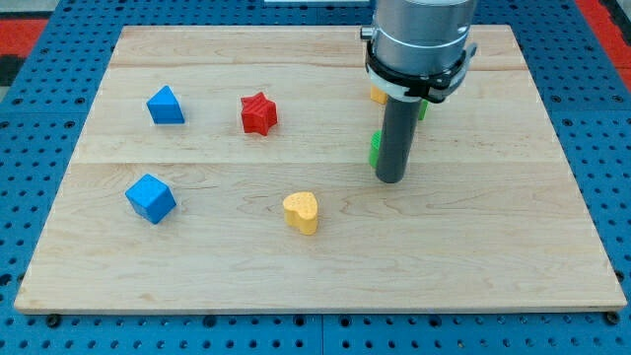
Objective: Move your arm closer to the red star
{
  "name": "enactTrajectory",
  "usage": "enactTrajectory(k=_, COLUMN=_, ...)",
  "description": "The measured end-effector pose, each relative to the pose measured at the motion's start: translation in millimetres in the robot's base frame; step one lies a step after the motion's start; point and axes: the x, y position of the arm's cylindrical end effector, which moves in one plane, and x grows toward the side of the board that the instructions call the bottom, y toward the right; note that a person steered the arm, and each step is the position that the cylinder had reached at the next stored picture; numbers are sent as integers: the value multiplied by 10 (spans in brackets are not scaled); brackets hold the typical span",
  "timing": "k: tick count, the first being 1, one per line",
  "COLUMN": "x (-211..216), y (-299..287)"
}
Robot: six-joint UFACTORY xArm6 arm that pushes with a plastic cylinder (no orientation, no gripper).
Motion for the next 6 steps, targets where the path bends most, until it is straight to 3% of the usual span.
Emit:
enactTrajectory(k=3, x=-190, y=-72)
enactTrajectory(k=4, x=46, y=-286)
enactTrajectory(k=6, x=-67, y=-1163)
